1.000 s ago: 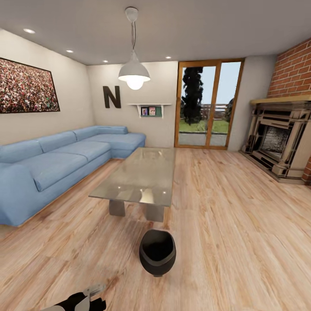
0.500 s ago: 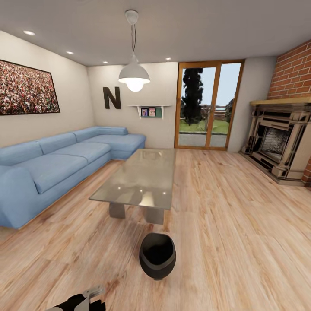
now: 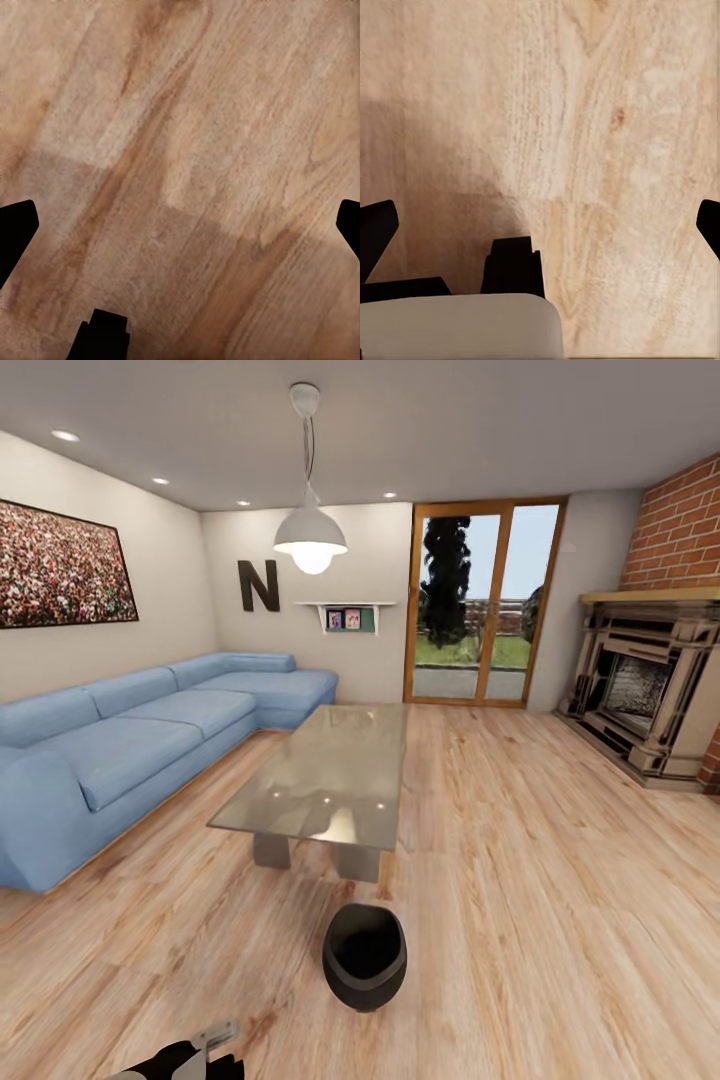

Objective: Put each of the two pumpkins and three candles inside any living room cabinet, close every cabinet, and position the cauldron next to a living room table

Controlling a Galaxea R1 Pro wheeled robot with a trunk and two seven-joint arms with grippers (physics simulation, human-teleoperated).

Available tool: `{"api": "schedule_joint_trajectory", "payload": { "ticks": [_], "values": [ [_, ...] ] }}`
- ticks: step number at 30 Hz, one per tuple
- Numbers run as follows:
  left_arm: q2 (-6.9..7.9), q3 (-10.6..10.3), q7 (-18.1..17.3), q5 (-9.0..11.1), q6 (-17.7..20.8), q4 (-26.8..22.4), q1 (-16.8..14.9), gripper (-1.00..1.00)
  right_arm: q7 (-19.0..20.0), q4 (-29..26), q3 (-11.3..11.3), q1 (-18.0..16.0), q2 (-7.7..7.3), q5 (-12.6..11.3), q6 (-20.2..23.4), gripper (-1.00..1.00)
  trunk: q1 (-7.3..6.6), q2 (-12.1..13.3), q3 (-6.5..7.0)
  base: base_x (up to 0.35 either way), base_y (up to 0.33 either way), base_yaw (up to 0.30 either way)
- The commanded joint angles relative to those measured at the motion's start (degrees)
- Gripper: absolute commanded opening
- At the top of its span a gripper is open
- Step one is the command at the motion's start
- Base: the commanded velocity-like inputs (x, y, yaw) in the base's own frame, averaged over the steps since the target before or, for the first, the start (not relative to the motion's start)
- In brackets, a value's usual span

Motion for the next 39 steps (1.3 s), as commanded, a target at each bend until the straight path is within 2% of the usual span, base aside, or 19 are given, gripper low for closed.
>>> {"api": "schedule_joint_trajectory", "payload": {
  "ticks": [1, 4, 9, 39],
  "values": [
    [-0.01, -0.5, 0.1, 0.6, 0.2, 0.0, 0.0, 1.00, 0.0, 0.2, 0.5, 0.0, -0.01, -0.5, 0.3, 1.00, -0.23, 0.4, 0.13, 0.000, 0.000, 0.000],
    [-0.01, -0.5, 0.1, 0.6, 0.2, 0.0, 0.0, 1.00, 0.0, 2.6, 0.5, 0.9, 0.05, -0.5, 0.3, 1.00, -0.89, 1.6, 0.66, 0.000, 0.000, 0.000],
    [-0.09, -0.5, 0.1, 0.6, 0.2, 0.0, 0.0, 1.00, 0.0, 3.6, 0.5, 2.4, 0.04, -0.5, 0.3, 1.00, -1.99, 3.6, 1.56, 0.000, 0.000, 0.000],
    [-0.10, -0.5, 0.1, 0.6, 0.2, 0.0, 0.0, 1.00, 0.0, 3.7, 0.5, 2.8, 0.06, -0.5, 0.3, 1.00, -8.58, 15.6, 6.95, 0.000, 0.000, 0.000]
  ]
}}
